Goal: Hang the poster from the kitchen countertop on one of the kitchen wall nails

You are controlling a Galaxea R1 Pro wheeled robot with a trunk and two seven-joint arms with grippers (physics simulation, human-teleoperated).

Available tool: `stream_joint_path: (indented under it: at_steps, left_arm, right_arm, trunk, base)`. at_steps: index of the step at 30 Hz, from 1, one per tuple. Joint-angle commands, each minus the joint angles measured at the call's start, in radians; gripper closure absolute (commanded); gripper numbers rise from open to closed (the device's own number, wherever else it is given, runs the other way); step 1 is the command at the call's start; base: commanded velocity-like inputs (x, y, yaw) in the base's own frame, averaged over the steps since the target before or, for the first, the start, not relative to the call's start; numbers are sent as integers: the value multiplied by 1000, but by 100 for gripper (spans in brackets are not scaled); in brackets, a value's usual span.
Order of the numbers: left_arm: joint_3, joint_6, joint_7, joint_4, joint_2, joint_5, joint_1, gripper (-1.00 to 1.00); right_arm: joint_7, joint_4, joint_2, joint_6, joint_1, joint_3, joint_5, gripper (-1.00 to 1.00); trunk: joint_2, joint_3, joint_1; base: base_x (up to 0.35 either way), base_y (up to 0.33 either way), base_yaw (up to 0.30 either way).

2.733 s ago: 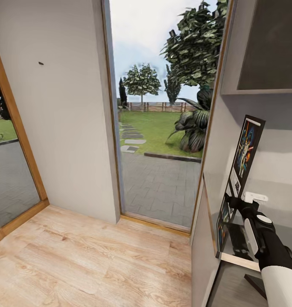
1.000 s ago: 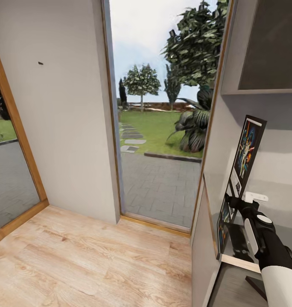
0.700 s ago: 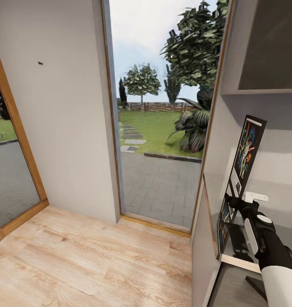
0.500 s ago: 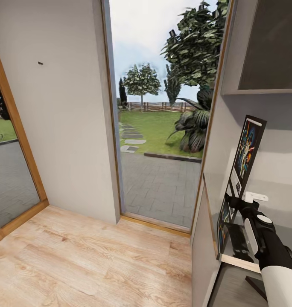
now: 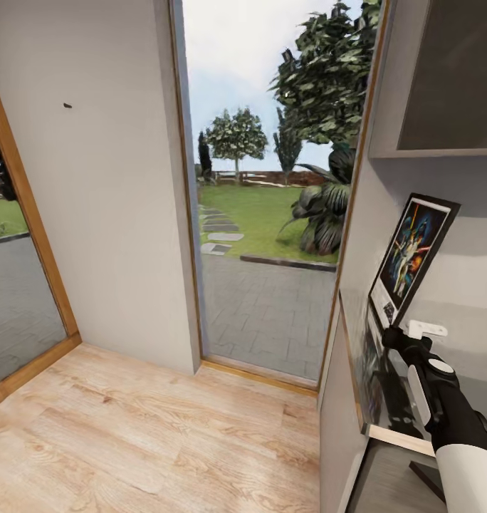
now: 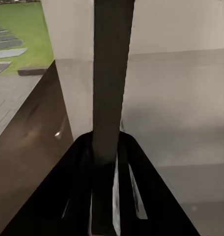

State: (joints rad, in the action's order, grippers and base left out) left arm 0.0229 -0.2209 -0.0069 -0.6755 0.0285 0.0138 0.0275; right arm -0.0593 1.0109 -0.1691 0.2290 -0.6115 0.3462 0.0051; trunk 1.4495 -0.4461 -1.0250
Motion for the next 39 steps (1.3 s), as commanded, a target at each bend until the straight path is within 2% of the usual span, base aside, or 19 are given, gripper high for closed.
stream_joint_path:
  at_steps: [1,11,31,35,39]
  left_arm:
    - [2,-2,-1,-1,1,2,0,-100]
    - [2,-2,-1,-1,1,2,0,-100]
    - [2,-2,-1,-1,1,2,0,-100]
    - [2,-2,-1,-1,1,1,0,-100]
    - [2,-2,-1,-1,1,1,0,-100]
  right_arm:
    - [-6,2,0,6,-1,2,-4,100]
    - [-5,1,0,7,-1,3,-4,100]
    - [-6,3,0,7,0,3,-4,100]
    - [-7,3,0,7,0,3,-4,100]
    - [-7,3,0,7,0,2,-4,100]
  trunk:
    - [1,-1,0]
    - [1,0,0]
    - [1,25,0]
    - [-27,38,15]
    - [-27,39,15]
  base:
    - [0,0,0]
    - [0,0,0]
    - [0,0,0]
    - [0,0,0]
    - [0,0,0]
